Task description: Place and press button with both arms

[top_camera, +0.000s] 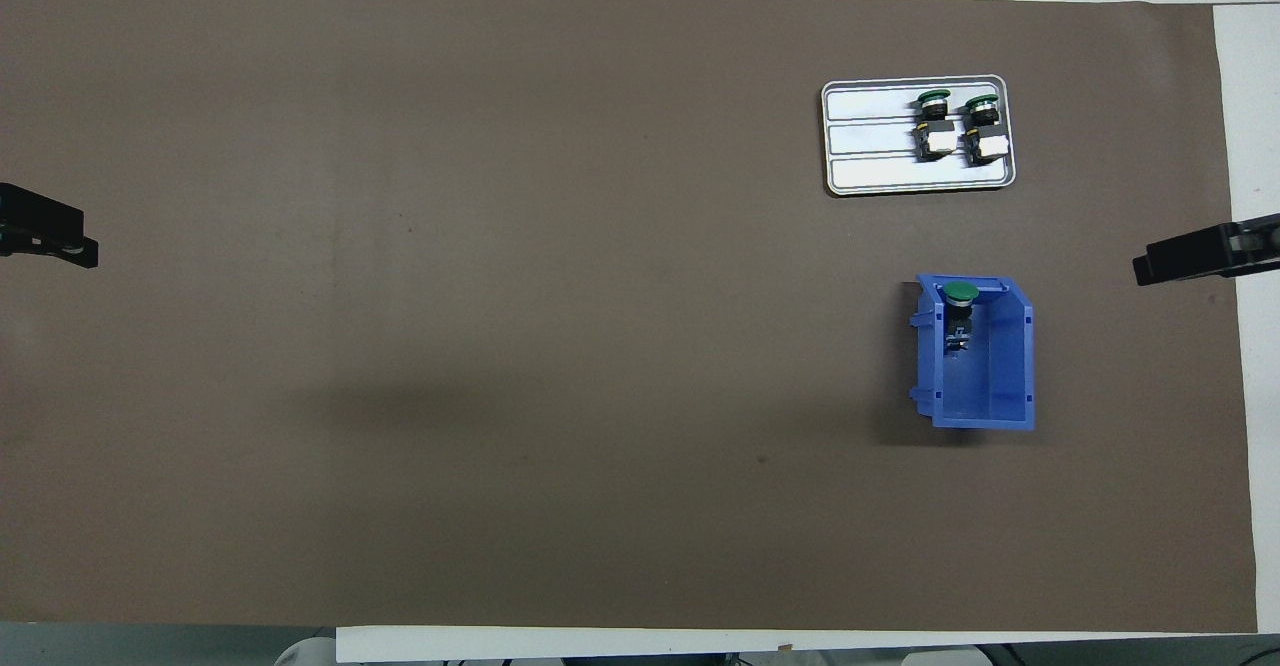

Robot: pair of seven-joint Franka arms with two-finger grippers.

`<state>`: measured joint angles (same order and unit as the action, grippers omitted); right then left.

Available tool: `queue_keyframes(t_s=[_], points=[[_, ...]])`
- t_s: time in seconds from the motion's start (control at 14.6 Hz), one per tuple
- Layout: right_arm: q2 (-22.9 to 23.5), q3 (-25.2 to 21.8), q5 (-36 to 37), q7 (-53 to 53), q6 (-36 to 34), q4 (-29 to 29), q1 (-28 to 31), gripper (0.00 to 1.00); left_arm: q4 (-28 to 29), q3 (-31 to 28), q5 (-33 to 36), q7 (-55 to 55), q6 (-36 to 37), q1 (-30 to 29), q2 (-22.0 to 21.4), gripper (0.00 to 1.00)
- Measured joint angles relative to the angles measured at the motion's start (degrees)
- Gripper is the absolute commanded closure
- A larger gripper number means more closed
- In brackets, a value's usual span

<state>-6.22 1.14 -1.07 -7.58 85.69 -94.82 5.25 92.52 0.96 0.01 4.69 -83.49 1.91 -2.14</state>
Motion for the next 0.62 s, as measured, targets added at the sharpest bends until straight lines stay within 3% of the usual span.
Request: queue_keyframes(t_s=[0.27,0.41,0.62], points=[[2.68,-0.44,1.23,3.21,-1.33,2.90,-1.60,0.00,0.00,0.01,0.00,-0.16,0.00,0.00,0.00,0.00],[4.43,-3.03,2.12,4.78,-1.36,3.75,-5.27,0.00,0.00,0.06,0.00,-0.76,0.00,0.03,0.00,0.01],[5.51,-4.60,2.21,4.86,-2.15,4.52,-6.25,0.00,0.00,0.08,0.00,-3.92,0.00,0.04,0.00,0.01]])
